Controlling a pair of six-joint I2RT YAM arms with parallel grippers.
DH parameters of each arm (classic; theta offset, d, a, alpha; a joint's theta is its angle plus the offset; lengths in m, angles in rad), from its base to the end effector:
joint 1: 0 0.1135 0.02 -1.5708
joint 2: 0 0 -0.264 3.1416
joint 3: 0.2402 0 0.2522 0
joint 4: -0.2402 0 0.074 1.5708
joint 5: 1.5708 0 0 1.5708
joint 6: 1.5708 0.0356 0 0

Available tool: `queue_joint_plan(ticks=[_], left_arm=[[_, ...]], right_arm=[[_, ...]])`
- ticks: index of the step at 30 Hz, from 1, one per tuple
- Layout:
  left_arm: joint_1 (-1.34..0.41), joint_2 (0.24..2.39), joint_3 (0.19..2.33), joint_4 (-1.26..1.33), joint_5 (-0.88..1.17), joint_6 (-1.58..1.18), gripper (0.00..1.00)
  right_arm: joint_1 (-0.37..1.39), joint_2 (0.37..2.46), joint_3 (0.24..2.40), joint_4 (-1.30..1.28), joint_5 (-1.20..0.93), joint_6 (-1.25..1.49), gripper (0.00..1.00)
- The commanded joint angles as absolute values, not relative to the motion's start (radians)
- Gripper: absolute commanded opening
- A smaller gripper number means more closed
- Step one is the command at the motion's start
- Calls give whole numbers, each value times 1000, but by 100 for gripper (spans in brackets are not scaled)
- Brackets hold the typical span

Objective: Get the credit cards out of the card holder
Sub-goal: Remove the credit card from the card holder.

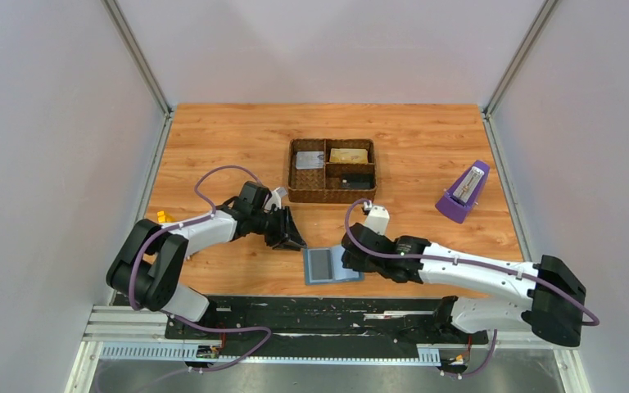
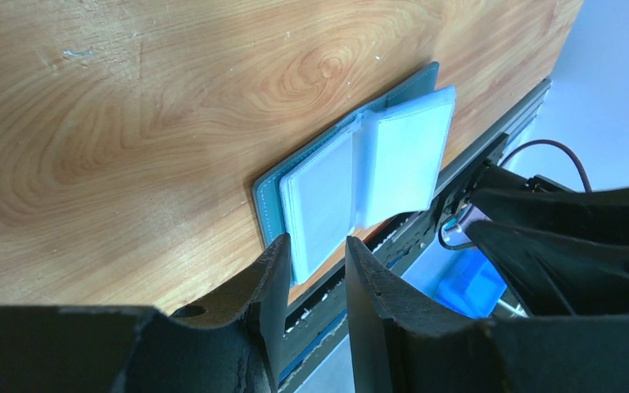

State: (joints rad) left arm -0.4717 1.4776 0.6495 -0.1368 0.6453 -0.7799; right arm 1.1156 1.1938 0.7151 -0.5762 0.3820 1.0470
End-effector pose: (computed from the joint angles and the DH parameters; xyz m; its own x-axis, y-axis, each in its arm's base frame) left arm 0.2251 -0.1389 0.1523 -0.9904 -0.1254 -0.0573 -0.0399 0.6580 -0.7520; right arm 0.1089 0.1924 0.2063 -0.8430 0.1055 -0.5275 -0.0453 0.9632 0.2650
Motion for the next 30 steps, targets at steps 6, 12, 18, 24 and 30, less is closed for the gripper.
queue_joint_plan(ticks=[6, 12, 18, 24, 30], left_arm=[[-478, 1446, 652, -136, 634, -767, 38], [-476, 1396, 649, -198, 588, -746, 38], [-475, 1330, 653, -268, 504, -726, 37], [-454, 1294, 640, -283, 479, -728, 37], [-438, 1295, 636, -286, 488, -723, 37]], right_arm=[[1112, 1231, 853, -458, 280, 942, 41], [1113, 1391, 910, -448, 264, 936, 56], [1112, 1516, 952, -462, 251, 963, 58], [1112, 1593, 983, -470, 254, 947, 59], [1112, 1640, 1001, -478, 267, 930, 60]])
